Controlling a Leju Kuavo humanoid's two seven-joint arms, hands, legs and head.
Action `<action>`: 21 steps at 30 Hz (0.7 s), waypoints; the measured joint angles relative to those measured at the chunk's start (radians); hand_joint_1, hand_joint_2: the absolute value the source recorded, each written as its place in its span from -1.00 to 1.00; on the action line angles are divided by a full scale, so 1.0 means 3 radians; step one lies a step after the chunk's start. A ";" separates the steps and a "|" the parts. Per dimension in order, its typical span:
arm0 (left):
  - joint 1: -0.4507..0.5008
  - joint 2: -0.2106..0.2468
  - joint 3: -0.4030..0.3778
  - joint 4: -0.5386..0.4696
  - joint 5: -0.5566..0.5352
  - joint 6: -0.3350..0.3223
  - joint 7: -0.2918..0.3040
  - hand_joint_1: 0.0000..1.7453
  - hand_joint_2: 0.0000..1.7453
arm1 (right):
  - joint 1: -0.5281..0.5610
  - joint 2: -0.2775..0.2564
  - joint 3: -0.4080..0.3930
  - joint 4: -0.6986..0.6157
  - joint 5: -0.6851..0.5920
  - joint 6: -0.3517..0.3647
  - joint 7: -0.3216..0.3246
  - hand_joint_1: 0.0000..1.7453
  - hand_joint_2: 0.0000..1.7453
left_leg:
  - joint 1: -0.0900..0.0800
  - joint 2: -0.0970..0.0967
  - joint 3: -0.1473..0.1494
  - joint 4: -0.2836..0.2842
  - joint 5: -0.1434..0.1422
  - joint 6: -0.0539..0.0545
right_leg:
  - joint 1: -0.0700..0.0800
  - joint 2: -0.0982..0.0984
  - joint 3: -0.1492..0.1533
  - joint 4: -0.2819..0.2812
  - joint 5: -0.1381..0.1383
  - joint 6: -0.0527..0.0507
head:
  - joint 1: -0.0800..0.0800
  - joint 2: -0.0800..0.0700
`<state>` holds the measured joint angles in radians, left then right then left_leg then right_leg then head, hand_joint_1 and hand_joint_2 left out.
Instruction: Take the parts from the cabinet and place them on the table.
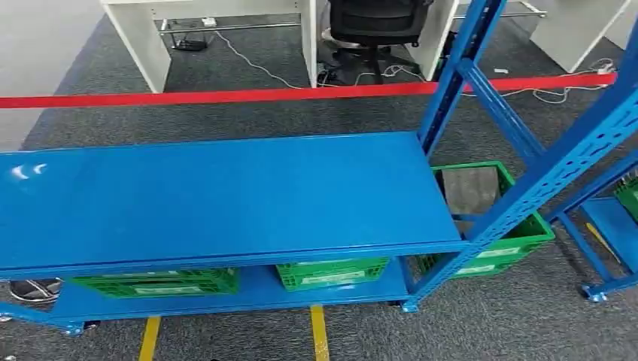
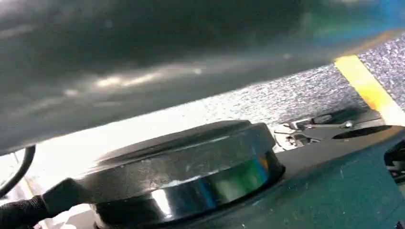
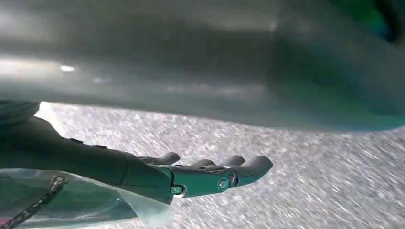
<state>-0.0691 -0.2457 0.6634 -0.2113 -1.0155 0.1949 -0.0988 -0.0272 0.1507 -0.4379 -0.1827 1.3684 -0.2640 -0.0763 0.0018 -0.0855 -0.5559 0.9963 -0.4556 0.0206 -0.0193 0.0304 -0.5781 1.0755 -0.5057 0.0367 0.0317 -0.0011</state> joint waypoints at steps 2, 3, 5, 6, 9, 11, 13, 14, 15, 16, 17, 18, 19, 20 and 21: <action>-0.0014 0.0003 0.0000 0.0000 0.0001 0.0000 0.0000 -1.00 -1.00 | 0.0003 0.0000 0.0000 0.0010 -0.0004 0.0001 -0.0001 -1.00 -1.00 | -0.0016 -0.0078 -0.0031 0.0052 -0.0021 -0.0043 | -0.0018 0.0175 0.0077 -0.0177 -0.0023 -0.0032 | 0.0000 0.0000; -0.0007 0.0003 0.0000 0.0000 0.0001 0.0003 -0.0001 -1.00 -1.00 | -0.0007 0.0000 0.0000 0.0009 -0.0010 0.0002 -0.0001 -1.00 -1.00 | -0.0010 -0.0097 -0.0044 0.0040 -0.0011 -0.0060 | -0.0007 0.0130 0.0094 -0.0169 -0.0025 -0.0053 | -0.0004 0.0000; 0.0012 0.0006 0.0003 0.0000 0.0001 0.0010 -0.0001 -1.00 -1.00 | -0.0007 -0.0001 0.0000 0.0009 -0.0029 0.0003 -0.0014 -1.00 -1.00 | 0.0008 -0.0153 -0.0046 0.0027 0.0004 -0.0091 | 0.0011 0.0081 0.0102 -0.0166 -0.0016 -0.0090 | 0.0003 0.0000; 0.0017 0.0010 0.0004 0.0000 0.0001 0.0023 -0.0001 -1.00 -1.00 | -0.0008 0.0003 -0.0001 0.0009 -0.0039 0.0003 -0.0027 -1.00 -1.00 | 0.0012 -0.0142 -0.0056 0.0046 -0.0018 -0.0106 | -0.0017 0.0036 0.0112 -0.0183 -0.0005 -0.0115 | 0.0001 0.0000; 0.0004 0.0006 0.0004 0.0000 0.0001 0.0070 0.0033 -1.00 -1.00 | -0.0004 0.0003 -0.0013 0.0010 -0.0126 0.0018 -0.0001 -1.00 -1.00 | -0.0005 0.0220 -0.0309 0.0604 -0.0322 -0.0153 | 0.0000 -0.0061 0.0127 -0.0184 -0.0026 -0.0163 | -0.0027 0.0000; 0.0001 0.0005 0.0003 0.0000 0.0001 0.0085 0.0067 -1.00 1.00 | 0.0007 0.0000 -0.0017 0.0010 -0.0146 0.0027 0.0032 -1.00 -1.00 | 0.0004 0.0257 -0.0550 0.1093 -0.0486 -0.0163 | 0.0007 -0.0130 0.0131 -0.0183 -0.0039 -0.0175 | -0.0029 0.0000; 0.0015 0.0005 0.0004 0.0000 0.0000 0.0111 0.0089 -1.00 1.00 | -0.0001 0.0001 -0.0017 0.0010 -0.0164 0.0037 0.0060 -1.00 1.00 | 0.0008 0.0258 -0.0504 0.0986 -0.0337 -0.0151 | 0.0012 -0.0156 0.0146 -0.0183 -0.0051 -0.0174 | -0.0031 0.0000; 0.0016 0.0005 0.0004 0.0000 -0.0002 0.0135 0.0113 -1.00 1.00 | -0.0011 0.0005 -0.0020 0.0010 -0.0179 0.0051 0.0094 -1.00 1.00 | 0.0005 0.0258 -0.0376 0.0712 -0.0168 -0.0130 | 0.0016 -0.0162 0.0163 -0.0183 -0.0059 -0.0171 | -0.0031 0.0000; 0.0015 0.0005 0.0004 0.0000 -0.0003 0.0161 0.0151 -1.00 1.00 | -0.0017 0.0009 -0.0025 0.0010 -0.0197 0.0074 0.0114 -1.00 1.00 | -0.0002 0.0261 -0.0231 0.0410 -0.0016 -0.0100 | 0.0022 -0.0171 0.0183 -0.0184 -0.0070 -0.0167 | -0.0029 0.0000; 0.0022 0.0008 0.0003 0.0000 0.0002 0.0189 0.0189 -1.00 1.00 | -0.0018 0.0015 -0.0031 0.0008 -0.0229 0.0105 0.0136 -1.00 1.00 | -0.0022 0.0287 -0.0116 0.0155 0.0063 -0.0054 | 0.0021 -0.0178 0.0190 -0.0187 -0.0080 -0.0162 | -0.0029 0.0000; 0.0027 0.0017 -0.0004 0.0000 0.0026 0.0197 0.0209 -1.00 1.00 | -0.0023 0.0015 -0.0031 0.0005 -0.0272 0.0126 0.0142 -1.00 1.00 | -0.0032 0.0302 -0.0083 0.0100 0.0010 -0.0035 | 0.0048 -0.0179 0.0195 -0.0176 -0.0095 -0.0140 | -0.0027 0.0000; 0.0035 0.0018 -0.0030 0.0000 0.0080 0.0200 0.0222 -1.00 1.00 | -0.0022 0.0015 -0.0028 -0.0013 -0.0347 0.0150 0.0154 -1.00 1.00 | -0.0032 0.0303 -0.0068 0.0067 -0.0002 -0.0043 | 0.0043 -0.0184 0.0178 -0.0179 -0.0091 -0.0129 | -0.0031 0.0000; 0.0054 0.0024 -0.0060 0.0000 0.0143 0.0193 0.0229 -1.00 1.00 | -0.0022 0.0010 -0.0025 -0.0028 -0.0427 0.0163 0.0159 -1.00 1.00 | -0.0020 0.0294 -0.0070 0.0046 0.0020 -0.0104 | 0.0055 -0.0188 0.0174 -0.0170 -0.0104 -0.0149 | -0.0018 0.0000; 0.0075 0.0041 -0.0089 0.0000 0.0212 0.0178 0.0239 -1.00 1.00 | -0.0017 0.0008 -0.0018 -0.0034 -0.0516 0.0179 0.0161 -1.00 1.00 | -0.0023 0.0292 -0.0068 0.0047 0.0013 -0.0113 | 0.0047 -0.0193 0.0178 -0.0178 -0.0099 -0.0149 | -0.0027 0.0000; 0.0098 0.0052 -0.0117 0.0000 0.0273 0.0167 0.0239 -1.00 -1.00 | -0.0013 0.0004 -0.0005 -0.0041 -0.0594 0.0196 0.0165 -1.00 -1.00 | -0.0026 0.0291 -0.0067 0.0048 0.0005 -0.0105 | 0.0045 -0.0191 0.0183 -0.0187 -0.0098 -0.0146 | -0.0022 0.0000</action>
<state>-0.0398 -0.2301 0.6284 -0.2113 -0.9336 0.2450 -0.0271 -0.0312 0.1518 -0.4395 -0.1949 1.1900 -0.2053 -0.0267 -0.0061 0.0018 -0.5759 1.0108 -0.4539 -0.0108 -0.0058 -0.0270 -0.5232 1.0195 -0.5350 -0.0072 0.0252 -0.0011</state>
